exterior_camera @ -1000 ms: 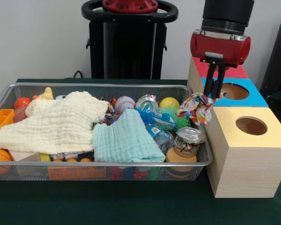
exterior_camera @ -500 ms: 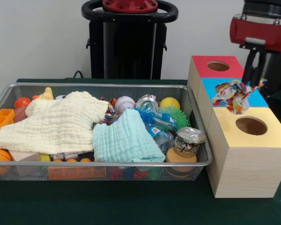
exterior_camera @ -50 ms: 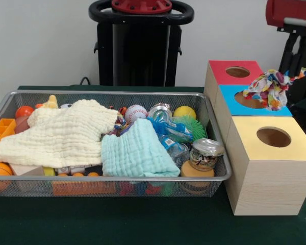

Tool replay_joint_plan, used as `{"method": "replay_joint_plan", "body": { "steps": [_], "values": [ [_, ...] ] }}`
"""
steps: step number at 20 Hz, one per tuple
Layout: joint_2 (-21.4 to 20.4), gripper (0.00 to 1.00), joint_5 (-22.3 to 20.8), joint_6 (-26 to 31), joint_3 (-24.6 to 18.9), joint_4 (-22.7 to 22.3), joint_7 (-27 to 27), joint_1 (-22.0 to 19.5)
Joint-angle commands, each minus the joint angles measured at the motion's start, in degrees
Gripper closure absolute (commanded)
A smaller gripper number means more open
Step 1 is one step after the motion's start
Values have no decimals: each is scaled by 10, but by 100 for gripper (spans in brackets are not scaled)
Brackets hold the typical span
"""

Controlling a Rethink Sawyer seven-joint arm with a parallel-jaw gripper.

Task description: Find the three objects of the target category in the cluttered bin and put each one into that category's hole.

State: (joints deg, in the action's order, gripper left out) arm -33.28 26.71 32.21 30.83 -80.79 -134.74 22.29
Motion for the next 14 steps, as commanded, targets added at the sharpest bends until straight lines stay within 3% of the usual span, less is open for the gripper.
{"method": "replay_joint_plan", "body": {
  "steps": [1, 4, 9, 14],
  "values": [
    [26, 100, 6, -78, -57, -28, -94, -47],
    [54, 100, 10, -77, -32, -5, -128, -28],
    [86, 100, 16, -128, -32, 3, -134, -28],
    [99, 100, 28, -121, -18, 5, -149, -13]
  ]
}}
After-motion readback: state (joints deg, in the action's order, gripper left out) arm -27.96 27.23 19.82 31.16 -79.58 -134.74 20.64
